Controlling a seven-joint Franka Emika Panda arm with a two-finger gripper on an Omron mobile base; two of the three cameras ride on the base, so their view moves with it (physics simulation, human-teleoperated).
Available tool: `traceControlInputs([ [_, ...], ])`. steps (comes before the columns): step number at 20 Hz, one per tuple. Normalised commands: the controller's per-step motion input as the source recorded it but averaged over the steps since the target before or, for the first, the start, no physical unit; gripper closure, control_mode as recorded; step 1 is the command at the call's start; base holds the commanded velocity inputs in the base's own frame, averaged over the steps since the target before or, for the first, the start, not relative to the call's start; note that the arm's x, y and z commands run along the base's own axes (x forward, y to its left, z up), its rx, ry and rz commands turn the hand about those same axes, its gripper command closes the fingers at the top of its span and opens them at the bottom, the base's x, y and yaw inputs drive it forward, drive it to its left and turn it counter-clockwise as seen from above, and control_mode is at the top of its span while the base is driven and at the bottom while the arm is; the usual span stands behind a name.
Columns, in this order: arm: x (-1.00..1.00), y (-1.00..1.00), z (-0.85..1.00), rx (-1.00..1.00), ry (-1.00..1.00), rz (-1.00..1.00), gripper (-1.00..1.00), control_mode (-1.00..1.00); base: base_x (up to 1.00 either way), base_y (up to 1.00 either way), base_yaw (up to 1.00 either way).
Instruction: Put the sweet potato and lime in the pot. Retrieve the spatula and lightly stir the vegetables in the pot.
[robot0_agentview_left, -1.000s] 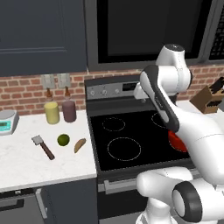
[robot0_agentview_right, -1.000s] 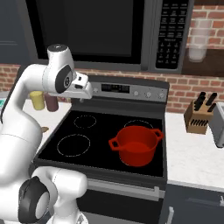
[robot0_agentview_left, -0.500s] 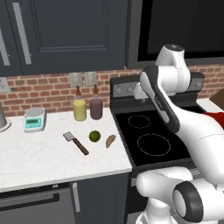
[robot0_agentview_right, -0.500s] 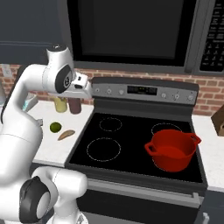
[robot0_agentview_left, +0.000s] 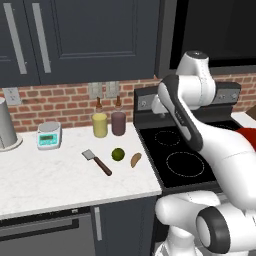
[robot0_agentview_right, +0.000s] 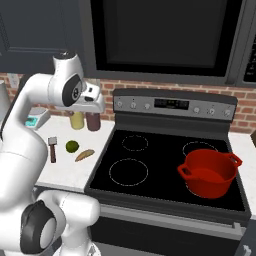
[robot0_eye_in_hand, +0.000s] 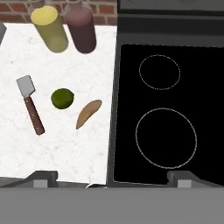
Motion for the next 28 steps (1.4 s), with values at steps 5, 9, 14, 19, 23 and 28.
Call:
traceControlInputs([
  [5, 0.1, 0.01, -0.37, 0.0, 0.07, -0.01, -1.0, -1.0, 0.0, 0.0, 0.0],
  [9, 0.08, 0.27, -0.73, 0.0, 0.14, -0.02, -1.0, -1.0, 0.0, 0.0, 0.0],
  [14, 0.12, 0.32, -0.85, 0.0, 0.14, -0.02, -1.0, -1.0, 0.0, 0.0, 0.0],
  [19, 0.28, 0.25, -0.76, 0.0, 0.11, -0.02, -1.0, -1.0, 0.0, 0.0, 0.0],
  [23, 0.4, 0.37, -0.62, 0.0, 0.09, -0.03, -1.0, -1.0, 0.0, 0.0, 0.0],
  [28, 0.44, 0.39, -0.61, 0.0, 0.12, -0.03, -1.0, -1.0, 0.0, 0.0, 0.0],
])
